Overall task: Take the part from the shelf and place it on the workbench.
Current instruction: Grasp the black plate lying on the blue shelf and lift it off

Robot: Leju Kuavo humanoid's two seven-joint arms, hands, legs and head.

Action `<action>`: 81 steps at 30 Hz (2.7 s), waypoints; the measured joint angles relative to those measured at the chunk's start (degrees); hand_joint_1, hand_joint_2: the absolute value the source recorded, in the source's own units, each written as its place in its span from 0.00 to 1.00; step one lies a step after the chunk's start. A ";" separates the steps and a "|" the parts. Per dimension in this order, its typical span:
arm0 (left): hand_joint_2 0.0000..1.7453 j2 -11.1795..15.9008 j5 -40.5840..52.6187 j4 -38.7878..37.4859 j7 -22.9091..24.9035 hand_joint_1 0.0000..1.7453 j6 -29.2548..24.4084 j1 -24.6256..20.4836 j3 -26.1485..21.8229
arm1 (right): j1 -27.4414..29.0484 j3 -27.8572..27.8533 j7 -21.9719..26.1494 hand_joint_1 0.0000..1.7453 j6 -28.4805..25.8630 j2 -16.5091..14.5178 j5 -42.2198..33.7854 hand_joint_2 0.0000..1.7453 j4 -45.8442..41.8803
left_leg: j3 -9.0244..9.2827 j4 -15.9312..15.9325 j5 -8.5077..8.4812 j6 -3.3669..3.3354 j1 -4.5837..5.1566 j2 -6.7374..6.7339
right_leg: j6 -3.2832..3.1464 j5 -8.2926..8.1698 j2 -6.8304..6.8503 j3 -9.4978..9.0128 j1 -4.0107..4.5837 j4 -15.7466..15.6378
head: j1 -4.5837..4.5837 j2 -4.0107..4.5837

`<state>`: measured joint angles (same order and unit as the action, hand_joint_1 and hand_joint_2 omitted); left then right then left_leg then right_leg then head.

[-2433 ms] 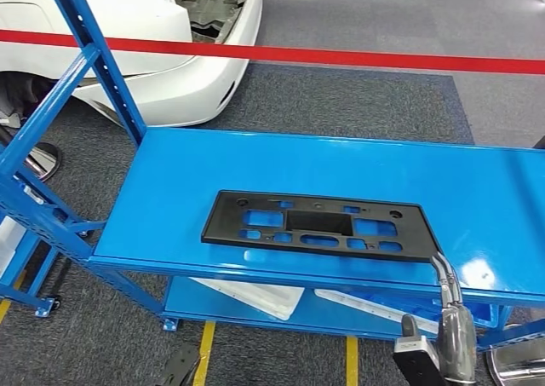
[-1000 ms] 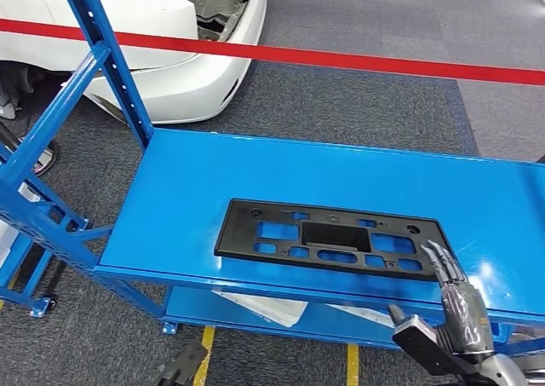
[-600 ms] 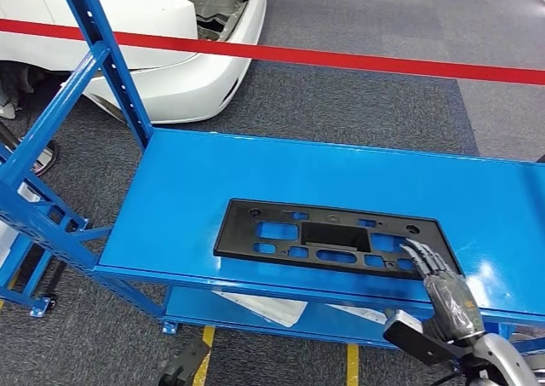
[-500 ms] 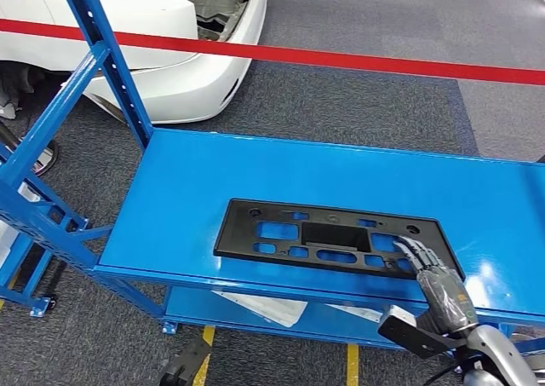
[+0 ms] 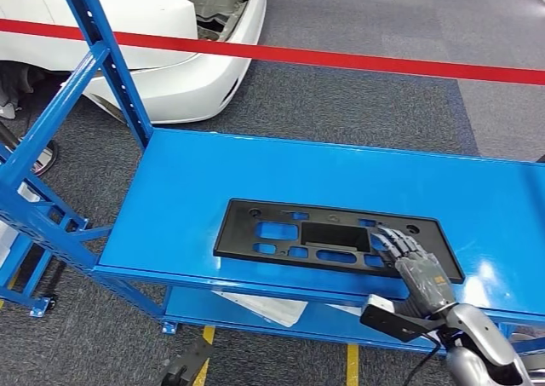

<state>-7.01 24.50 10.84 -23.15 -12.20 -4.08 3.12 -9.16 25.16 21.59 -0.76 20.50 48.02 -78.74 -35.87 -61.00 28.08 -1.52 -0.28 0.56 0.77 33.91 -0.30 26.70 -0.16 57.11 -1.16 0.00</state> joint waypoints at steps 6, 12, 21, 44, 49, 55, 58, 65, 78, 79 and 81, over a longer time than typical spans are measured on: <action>0.00 -0.08 0.07 0.00 0.05 0.00 0.00 -0.04 0.01 | -1.99 1.92 -0.04 0.00 -0.72 -0.05 0.69 1.00 1.67 | 0.00 0.00 -0.01 0.00 -0.01 0.01 | 0.00 0.00 0.03 -0.03 0.01 0.00 | 0.00 0.00; 0.00 -0.16 0.79 0.00 0.11 0.00 0.00 -0.04 0.01 | -3.73 3.41 -1.09 0.00 -3.67 -0.63 1.84 1.00 3.30 | 0.00 0.00 -0.01 0.00 -0.01 0.01 | 0.00 0.00 0.04 -0.02 0.02 0.00 | 0.00 0.00; 0.00 -0.25 1.33 0.00 0.22 0.00 0.00 0.01 0.01 | -3.98 3.91 -2.01 0.00 -8.18 -2.02 2.19 1.00 4.61 | 0.00 0.00 -0.01 0.00 -0.01 0.01 | 0.00 0.00 0.04 -0.03 0.02 0.00 | 0.00 0.00; 0.00 -0.27 3.03 0.00 0.60 0.00 -0.01 0.03 -0.63 | -7.33 0.02 -4.61 0.00 -10.17 -2.44 7.69 1.00 13.40 | 0.28 0.00 -0.01 0.00 -0.03 0.00 | 0.00 0.00 0.02 -0.27 0.02 -0.01 | 0.00 0.00; 0.00 -0.27 3.27 0.00 0.85 0.00 0.00 0.03 -0.96 | -7.72 -0.41 -4.97 0.00 -13.12 -2.46 9.68 1.00 15.01 | 0.31 -0.01 -0.01 0.00 -0.03 0.00 | 0.01 -0.01 0.02 -0.31 0.02 -0.01 | 0.00 0.00; 0.00 -0.28 3.86 0.00 0.93 0.00 0.00 -0.01 -1.11 | -7.86 -0.43 -4.90 0.00 -15.60 -2.50 11.39 1.00 16.12 | 0.31 -0.01 -0.01 0.00 -0.03 0.00 | 0.01 -0.01 0.02 -0.31 0.02 -0.01 | 0.00 0.00; 0.00 -0.30 3.99 0.00 0.99 0.00 0.00 -0.03 -1.26 | -7.91 -0.47 -4.72 0.00 -16.37 -2.61 12.04 1.00 16.64 | 0.32 -0.01 -0.01 0.00 -0.04 0.00 | 0.01 -0.01 0.02 -0.31 0.03 -0.01 | 0.00 0.00; 0.00 -0.30 4.26 0.00 1.14 0.00 0.00 -0.11 -1.48 | -7.88 -0.73 -3.41 1.00 -16.57 -2.81 12.60 1.00 18.15 | 0.38 0.00 -0.01 0.00 -0.05 0.00 | 0.01 -0.01 0.02 -0.36 0.03 -0.01 | 0.00 0.00; 0.00 -0.30 4.90 0.00 1.34 0.00 0.02 -0.39 -1.69 | -7.89 -1.15 -1.71 1.00 -17.42 -3.09 12.05 1.00 19.20 | 0.49 -0.01 0.00 0.00 -0.06 0.00 | 0.00 0.00 0.03 -0.46 0.04 -0.02 | 0.00 0.00; 0.00 -0.30 4.90 0.00 1.34 0.00 0.04 -0.40 -1.74 | -7.88 -1.21 -1.69 1.00 -17.62 -3.10 12.05 1.00 19.20 | 0.49 0.00 0.00 0.00 -0.07 0.00 | 0.00 0.00 0.03 -0.46 0.04 -0.02 | 0.00 0.00; 0.00 -0.30 4.90 0.00 1.34 0.00 0.12 -0.39 -1.89 | -7.80 -1.30 -1.78 1.00 -18.55 -3.14 12.22 1.00 19.14 | 0.50 0.00 0.00 0.00 -0.07 0.01 | 0.00 0.00 0.04 -0.48 0.04 -0.02 | 0.00 0.00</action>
<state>-7.30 29.40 10.84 -21.81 -12.08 -4.48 1.23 -16.96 23.87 19.81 -19.30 17.36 60.24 -59.60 -35.37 -61.01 28.08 -1.51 -0.35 0.57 0.77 33.91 -0.26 26.23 -0.12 57.10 -1.16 0.00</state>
